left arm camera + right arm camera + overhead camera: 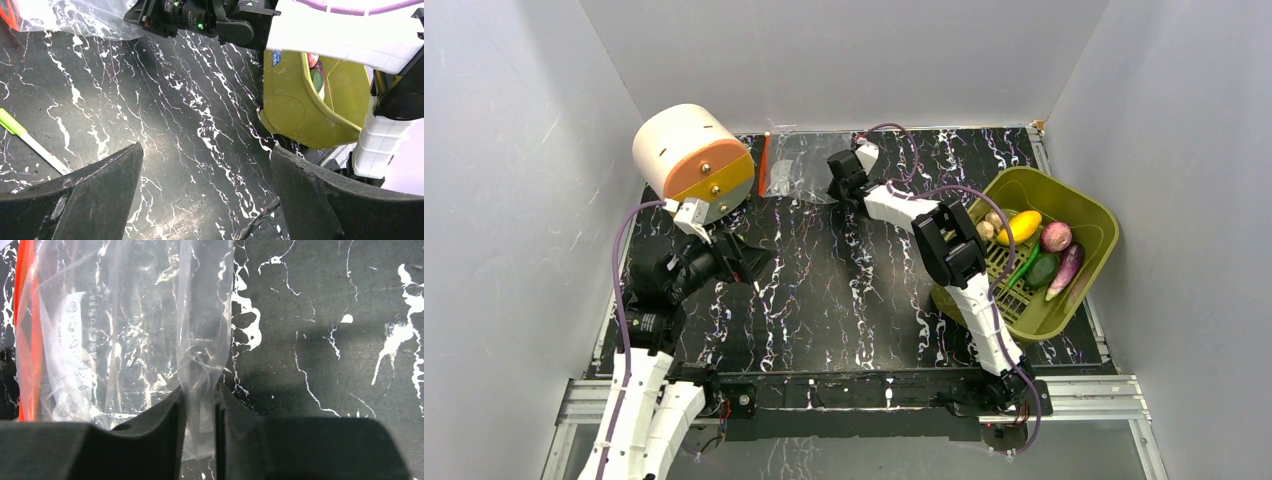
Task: Place the food in the zip-top bag and seal the zipper
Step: Move the zipper food storage bag to the center of the board.
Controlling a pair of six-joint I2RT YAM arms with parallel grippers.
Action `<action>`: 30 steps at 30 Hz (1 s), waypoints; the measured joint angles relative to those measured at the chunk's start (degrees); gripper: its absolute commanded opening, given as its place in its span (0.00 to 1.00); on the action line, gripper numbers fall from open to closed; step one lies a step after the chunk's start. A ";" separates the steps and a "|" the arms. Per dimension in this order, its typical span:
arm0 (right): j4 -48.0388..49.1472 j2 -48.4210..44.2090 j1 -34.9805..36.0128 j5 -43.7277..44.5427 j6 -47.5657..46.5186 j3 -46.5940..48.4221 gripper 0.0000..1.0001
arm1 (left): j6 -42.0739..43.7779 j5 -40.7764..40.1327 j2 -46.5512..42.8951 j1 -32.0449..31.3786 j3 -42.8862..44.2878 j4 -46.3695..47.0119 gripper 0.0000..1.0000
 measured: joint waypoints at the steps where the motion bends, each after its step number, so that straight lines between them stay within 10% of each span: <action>1: 0.00 0.00 0.00 -0.13 -0.04 0.00 0.15 | 0.04 0.00 -0.50 0.00 0.00 0.02 0.98; 4: 0.57 0.00 0.00 -0.55 -0.31 -0.33 0.00 | 0.37 -0.11 -1.18 0.00 0.00 0.00 0.98; 30: -0.74 -29.68 -1.01 -9.97 -19.45 -31.56 0.00 | 2.60 -1.53 -1.51 0.00 0.00 -1.36 0.98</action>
